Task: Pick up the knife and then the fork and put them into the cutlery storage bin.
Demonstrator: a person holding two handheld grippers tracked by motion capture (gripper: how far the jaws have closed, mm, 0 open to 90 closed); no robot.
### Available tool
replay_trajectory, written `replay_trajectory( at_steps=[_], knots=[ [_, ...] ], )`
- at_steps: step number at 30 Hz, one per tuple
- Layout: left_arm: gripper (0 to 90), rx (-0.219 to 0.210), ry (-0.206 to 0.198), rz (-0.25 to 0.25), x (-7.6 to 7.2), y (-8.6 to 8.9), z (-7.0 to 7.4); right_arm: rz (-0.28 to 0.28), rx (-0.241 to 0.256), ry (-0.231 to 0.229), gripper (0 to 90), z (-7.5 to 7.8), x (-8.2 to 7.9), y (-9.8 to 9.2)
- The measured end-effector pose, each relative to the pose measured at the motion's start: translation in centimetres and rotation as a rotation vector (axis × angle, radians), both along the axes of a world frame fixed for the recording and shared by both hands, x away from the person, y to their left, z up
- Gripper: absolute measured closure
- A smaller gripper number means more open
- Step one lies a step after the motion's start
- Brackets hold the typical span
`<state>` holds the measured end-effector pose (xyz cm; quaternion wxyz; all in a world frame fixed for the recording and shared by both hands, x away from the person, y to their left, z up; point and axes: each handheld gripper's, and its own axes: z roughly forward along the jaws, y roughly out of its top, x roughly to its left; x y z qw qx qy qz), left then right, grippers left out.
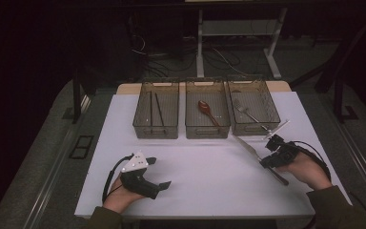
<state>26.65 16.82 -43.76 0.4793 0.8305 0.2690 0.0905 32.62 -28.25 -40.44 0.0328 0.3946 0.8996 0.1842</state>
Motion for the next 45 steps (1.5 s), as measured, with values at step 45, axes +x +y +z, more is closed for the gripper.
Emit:
replay_trajectory(
  at_steps=[45],
  knots=[
    [0.0,0.002,0.007,0.0,0.3,-0.2,-0.1,-0.183,0.459,-0.347,79.5,2.4,0.4,-5.8]
  ],
)
